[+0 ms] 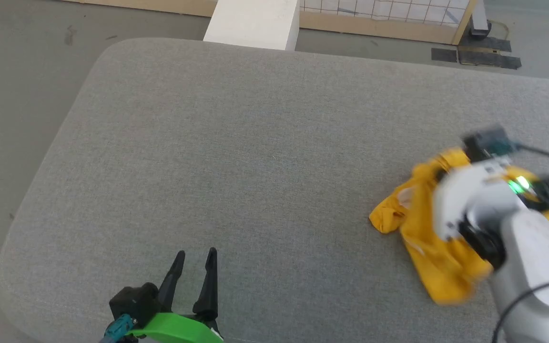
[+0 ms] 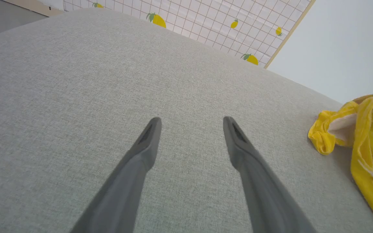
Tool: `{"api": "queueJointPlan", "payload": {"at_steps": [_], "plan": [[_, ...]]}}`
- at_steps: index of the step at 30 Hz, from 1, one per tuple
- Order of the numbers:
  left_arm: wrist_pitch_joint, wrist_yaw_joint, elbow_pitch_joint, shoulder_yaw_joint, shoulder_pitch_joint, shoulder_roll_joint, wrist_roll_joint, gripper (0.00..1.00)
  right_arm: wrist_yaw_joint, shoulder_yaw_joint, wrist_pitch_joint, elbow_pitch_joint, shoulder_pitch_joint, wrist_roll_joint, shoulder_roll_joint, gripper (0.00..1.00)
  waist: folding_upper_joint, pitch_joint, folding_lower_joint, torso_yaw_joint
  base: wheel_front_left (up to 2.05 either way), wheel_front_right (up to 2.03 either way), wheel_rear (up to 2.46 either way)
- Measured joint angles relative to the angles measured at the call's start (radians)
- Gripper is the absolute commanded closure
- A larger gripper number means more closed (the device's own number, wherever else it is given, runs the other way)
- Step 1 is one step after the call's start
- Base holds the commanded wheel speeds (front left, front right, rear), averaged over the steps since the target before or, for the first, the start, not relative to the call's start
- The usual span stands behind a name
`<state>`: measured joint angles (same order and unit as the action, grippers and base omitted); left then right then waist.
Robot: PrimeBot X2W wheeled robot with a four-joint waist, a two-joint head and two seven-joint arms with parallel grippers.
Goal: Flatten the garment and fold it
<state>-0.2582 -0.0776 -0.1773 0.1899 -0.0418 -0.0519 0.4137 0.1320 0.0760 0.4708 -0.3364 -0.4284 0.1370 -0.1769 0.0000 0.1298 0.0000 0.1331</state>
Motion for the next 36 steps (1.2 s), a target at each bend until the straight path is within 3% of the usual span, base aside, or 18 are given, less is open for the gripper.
{"api": "queueJointPlan", "payload": {"at_steps": [6, 11, 12, 13, 14, 15, 21, 25, 30, 36], "plan": [[0.000, 0.001, 0.004, 0.000, 0.002, 0.000, 0.004, 0.00, 0.000, 0.232, 0.034, 0.111, -0.064, 0.126, 0.043, 1.00, 0.0000, 0.017, 0.0000, -0.004, 0.00, 0.00, 0.00], [0.000, 0.001, 0.002, 0.019, 0.011, 0.000, 0.011, 0.00, 0.000, 0.349, 0.112, 0.066, 0.031, 0.184, 0.022, 0.98, 0.0000, 0.029, 0.0000, 0.006, 0.00, 0.00, 0.00], [0.000, 0.001, 0.000, 0.021, 0.012, 0.000, 0.012, 0.00, 0.000, 0.354, 0.116, 0.044, 0.059, 0.194, 0.016, 0.86, 0.0000, 0.031, 0.0000, 0.009, 0.00, 0.00, 0.00], [0.000, 0.001, -0.002, 0.022, 0.012, 0.000, 0.014, 0.00, 0.000, 0.354, 0.116, 0.028, 0.081, 0.201, 0.010, 0.61, 0.0000, 0.032, 0.0000, 0.012, 0.00, 0.00, 0.00], [0.000, 0.001, -0.004, 0.023, 0.012, 0.000, 0.016, 0.00, 0.000, 0.356, 0.113, 0.022, 0.093, 0.201, 0.004, 0.22, 0.0000, 0.033, 0.0000, 0.014, 0.00, 0.00, 0.00], [0.000, 0.001, -0.006, 0.022, 0.012, 0.000, 0.018, 0.00, 0.000, 0.357, 0.108, 0.021, 0.100, 0.201, -0.002, 0.00, 0.0000, 0.033, 0.0000, 0.016, 0.00, 0.00, 0.00], [0.000, 0.001, -0.008, 0.010, 0.012, 0.000, 0.018, 0.00, 0.000, 0.270, 0.021, 0.097, 0.101, 0.244, 0.012, 0.00, 0.0000, 0.026, 0.0000, 0.004, 0.00, 0.00, 0.00], [0.000, 0.001, -0.002, -0.001, 0.010, 0.000, 0.017, 0.00, 0.000, 0.136, -0.079, 0.217, 0.124, 0.248, 0.034, 0.00, 0.0000, 0.013, 0.0000, -0.012, 0.00, 0.00, 0.00], [0.000, 0.001, 0.018, -0.014, -0.006, 0.000, 0.006, 0.00, 0.000, -0.082, -0.211, 0.351, 0.275, 0.171, 0.081, 0.00, 0.0000, -0.004, 0.0000, -0.033, 0.00, 0.00, 0.00], [0.000, 0.000, 0.037, -0.026, -0.044, 0.000, -0.009, 0.00, 0.000, -0.269, -0.423, 0.433, 0.496, 0.053, 0.123, 0.00, 0.0000, -0.013, 0.0000, -0.063, 0.00, 0.00, 0.00]]}}
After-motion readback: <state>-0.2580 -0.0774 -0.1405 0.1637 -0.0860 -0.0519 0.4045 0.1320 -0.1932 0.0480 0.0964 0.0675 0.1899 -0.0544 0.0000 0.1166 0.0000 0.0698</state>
